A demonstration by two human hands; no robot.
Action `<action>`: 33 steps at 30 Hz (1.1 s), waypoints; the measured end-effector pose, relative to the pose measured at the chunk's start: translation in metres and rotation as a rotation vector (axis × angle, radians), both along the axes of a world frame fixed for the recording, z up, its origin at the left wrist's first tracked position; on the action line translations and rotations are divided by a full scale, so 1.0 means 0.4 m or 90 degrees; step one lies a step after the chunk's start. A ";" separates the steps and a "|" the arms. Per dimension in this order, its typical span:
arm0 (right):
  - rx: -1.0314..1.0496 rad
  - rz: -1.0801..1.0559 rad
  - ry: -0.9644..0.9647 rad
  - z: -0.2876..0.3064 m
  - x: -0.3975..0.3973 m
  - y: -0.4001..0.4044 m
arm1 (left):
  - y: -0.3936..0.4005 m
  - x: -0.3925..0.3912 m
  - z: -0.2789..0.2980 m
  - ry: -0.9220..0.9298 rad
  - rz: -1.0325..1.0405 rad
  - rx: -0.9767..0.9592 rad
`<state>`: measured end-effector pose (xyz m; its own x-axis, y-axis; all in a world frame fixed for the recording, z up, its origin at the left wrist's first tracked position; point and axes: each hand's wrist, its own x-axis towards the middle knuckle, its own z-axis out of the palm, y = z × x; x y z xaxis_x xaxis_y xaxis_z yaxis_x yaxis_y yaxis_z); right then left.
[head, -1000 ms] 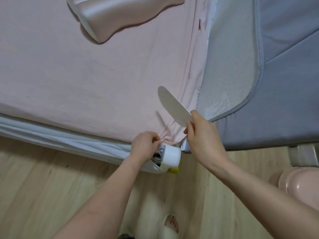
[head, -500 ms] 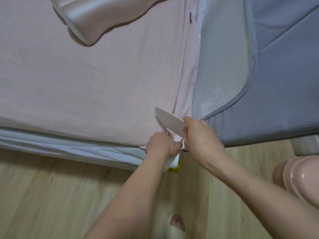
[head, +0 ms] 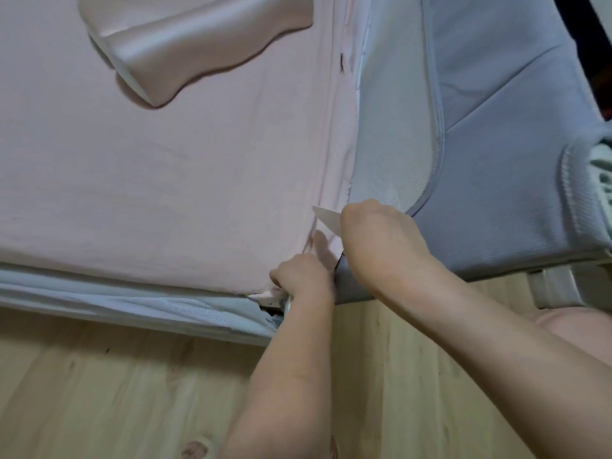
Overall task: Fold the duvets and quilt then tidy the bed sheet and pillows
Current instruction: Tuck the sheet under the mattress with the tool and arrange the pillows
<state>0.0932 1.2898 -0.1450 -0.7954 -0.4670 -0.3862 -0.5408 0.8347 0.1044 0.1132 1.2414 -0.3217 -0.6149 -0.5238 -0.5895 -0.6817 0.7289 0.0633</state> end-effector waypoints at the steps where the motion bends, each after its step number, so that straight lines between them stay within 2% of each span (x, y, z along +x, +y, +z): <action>1: 0.008 0.010 -0.008 -0.001 -0.003 0.001 | 0.014 0.001 -0.001 0.007 -0.028 -0.029; 3: 0.024 0.018 -0.023 -0.011 -0.013 0.009 | 0.029 0.009 0.001 0.046 -0.107 -0.076; 5: 0.010 0.013 -0.014 -0.021 -0.022 0.018 | 0.028 0.015 0.001 0.103 -0.159 -0.067; 10: -0.093 -0.028 0.061 -0.033 -0.055 0.020 | 0.002 0.049 0.017 0.234 -0.018 0.056; 13: -0.141 -0.026 0.055 -0.052 -0.079 0.025 | -0.022 0.053 0.019 0.186 -0.047 0.171; 16: -0.099 -0.018 -0.042 -0.073 -0.087 0.028 | -0.033 0.028 0.001 0.047 -0.142 0.280; 18: -0.030 0.002 -0.110 -0.075 -0.088 0.019 | -0.025 0.020 -0.006 -0.062 -0.239 0.273; 20: 0.025 0.028 -0.141 -0.070 -0.089 0.013 | -0.017 0.017 -0.007 -0.115 -0.298 0.256; 26: 0.078 0.110 -0.176 -0.081 -0.098 0.009 | 0.003 0.033 0.047 -0.108 -0.414 0.247; 29: 0.098 0.128 -0.223 -0.083 -0.103 -0.010 | -0.050 0.062 0.052 0.032 -0.311 0.380; 31: 0.105 0.149 -0.239 -0.092 -0.108 -0.022 | -0.117 0.111 0.048 0.176 -0.118 0.477; 33: 0.111 0.168 -0.242 -0.102 -0.104 -0.027 | -0.172 0.175 0.021 0.304 0.080 0.455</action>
<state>0.0517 1.2791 -0.1859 -0.4457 -0.5359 -0.7170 -0.7585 0.6515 -0.0156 0.1832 1.1725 -0.3131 -0.8428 -0.2066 -0.4970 -0.5382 0.3267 0.7769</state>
